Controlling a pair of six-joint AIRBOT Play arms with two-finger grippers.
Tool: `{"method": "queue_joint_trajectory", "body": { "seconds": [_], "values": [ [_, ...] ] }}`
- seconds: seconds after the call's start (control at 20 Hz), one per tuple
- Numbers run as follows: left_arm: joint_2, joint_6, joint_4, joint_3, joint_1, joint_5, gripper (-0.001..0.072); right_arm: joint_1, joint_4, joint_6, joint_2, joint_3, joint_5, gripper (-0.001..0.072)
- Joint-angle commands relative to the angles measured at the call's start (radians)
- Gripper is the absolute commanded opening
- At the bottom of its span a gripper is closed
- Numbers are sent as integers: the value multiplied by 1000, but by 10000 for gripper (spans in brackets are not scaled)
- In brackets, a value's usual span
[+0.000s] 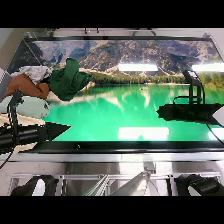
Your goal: Fold the shirts.
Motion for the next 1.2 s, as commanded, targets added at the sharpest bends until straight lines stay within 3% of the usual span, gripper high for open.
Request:
{"method": "queue_joint_trajectory", "body": {
  "seconds": [0.0,0.75,0.95,1.1,1.15],
  "values": [
    [1,0,0,0,1,0,20,1,0,0,1,0,0,25],
    [1,0,-2,0,1,7,20,1,4,0,1,0,-32,25],
    [1,-28,-6,1,1,143,7,2,4,0,1,-1,-71,25],
    [-17,-27,56,31,10,338,14,2,4,0,0,0,-84,25],
    [-53,-26,90,70,17,363,122,2,4,0,0,-1,-100,25]
  ]
}}
